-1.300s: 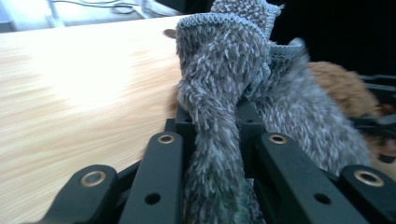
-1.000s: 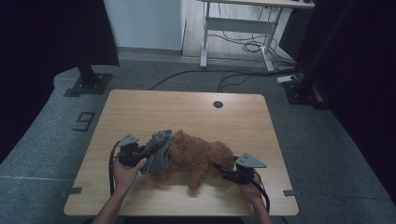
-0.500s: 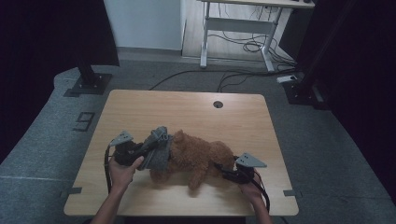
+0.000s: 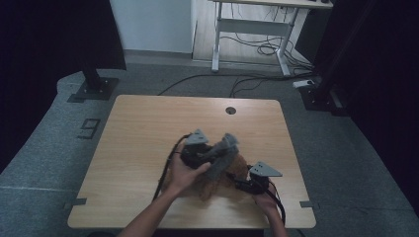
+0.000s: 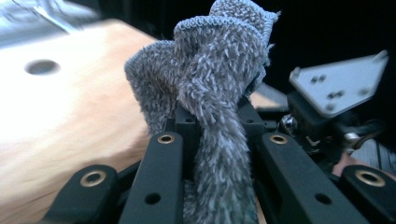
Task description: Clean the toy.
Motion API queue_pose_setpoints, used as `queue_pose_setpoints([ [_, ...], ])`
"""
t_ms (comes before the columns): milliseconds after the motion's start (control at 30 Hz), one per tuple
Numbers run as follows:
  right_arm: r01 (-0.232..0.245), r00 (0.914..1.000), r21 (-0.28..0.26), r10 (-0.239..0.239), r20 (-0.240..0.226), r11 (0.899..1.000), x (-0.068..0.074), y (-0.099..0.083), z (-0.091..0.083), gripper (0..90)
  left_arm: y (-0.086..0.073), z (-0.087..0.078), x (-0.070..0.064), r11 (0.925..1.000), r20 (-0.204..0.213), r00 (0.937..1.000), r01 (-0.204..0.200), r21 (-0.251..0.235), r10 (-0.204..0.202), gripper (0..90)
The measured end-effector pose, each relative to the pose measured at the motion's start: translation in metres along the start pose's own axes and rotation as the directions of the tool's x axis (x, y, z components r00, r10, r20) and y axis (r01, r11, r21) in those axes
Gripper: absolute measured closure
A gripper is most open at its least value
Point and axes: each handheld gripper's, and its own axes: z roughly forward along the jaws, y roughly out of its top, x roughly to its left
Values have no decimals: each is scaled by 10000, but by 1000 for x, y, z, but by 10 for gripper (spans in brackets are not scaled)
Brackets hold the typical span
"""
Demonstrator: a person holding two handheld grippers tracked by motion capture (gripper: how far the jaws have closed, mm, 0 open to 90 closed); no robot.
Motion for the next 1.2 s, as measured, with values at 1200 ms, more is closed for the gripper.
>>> queue_pose_setpoints([
  [1200, -308, 9994, -30, 309, 180, 9995, 3, -7, -2, 389, -54, -79, 60, 9877, -1741, 9752, 1210, -990, -1369, 770],
])
